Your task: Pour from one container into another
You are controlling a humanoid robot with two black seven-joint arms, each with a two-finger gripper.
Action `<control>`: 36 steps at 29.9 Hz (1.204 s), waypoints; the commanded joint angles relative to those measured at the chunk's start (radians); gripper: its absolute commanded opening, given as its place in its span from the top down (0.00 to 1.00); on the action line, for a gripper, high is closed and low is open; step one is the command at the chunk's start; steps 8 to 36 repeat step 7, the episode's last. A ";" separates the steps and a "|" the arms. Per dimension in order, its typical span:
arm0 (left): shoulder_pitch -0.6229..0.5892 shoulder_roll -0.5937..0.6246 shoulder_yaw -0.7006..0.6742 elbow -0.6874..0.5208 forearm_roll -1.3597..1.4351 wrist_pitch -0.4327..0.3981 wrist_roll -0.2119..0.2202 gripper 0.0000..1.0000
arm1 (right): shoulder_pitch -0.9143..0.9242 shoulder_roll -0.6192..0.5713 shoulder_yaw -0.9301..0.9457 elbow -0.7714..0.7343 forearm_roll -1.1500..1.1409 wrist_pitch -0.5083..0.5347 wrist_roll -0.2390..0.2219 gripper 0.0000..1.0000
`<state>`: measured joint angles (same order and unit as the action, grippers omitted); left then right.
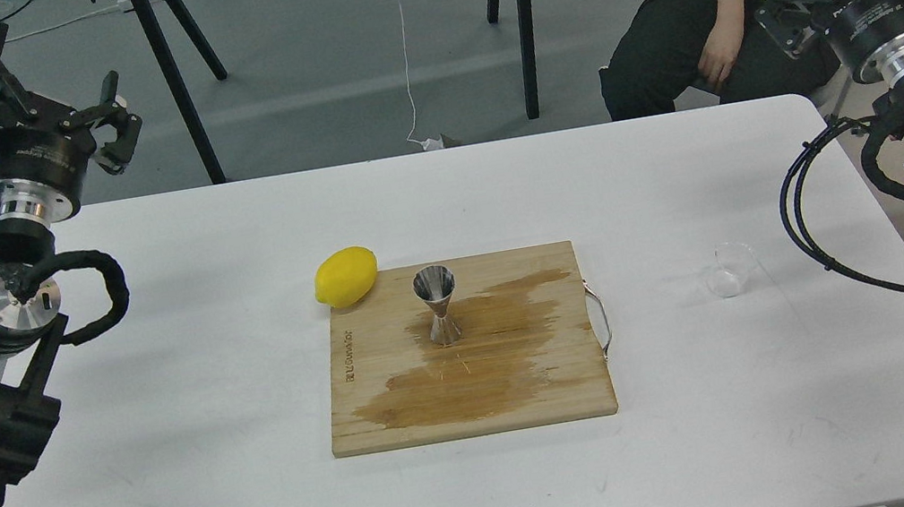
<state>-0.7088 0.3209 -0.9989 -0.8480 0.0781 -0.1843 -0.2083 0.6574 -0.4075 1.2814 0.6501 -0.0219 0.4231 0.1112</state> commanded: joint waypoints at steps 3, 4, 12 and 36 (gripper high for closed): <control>0.005 -0.003 0.000 0.006 0.000 -0.001 0.000 0.00 | 0.070 0.001 -0.020 -0.069 0.000 -0.006 0.007 0.00; 0.005 -0.003 0.000 0.006 0.000 -0.001 0.000 0.00 | 0.076 0.002 -0.022 -0.067 0.000 -0.006 0.007 0.00; 0.003 -0.005 -0.001 0.006 0.000 -0.001 0.000 0.00 | 0.077 0.010 -0.027 -0.061 0.003 0.002 0.008 0.00; 0.003 -0.005 -0.001 0.006 0.000 -0.001 0.000 0.00 | 0.077 0.010 -0.027 -0.061 0.003 0.002 0.008 0.00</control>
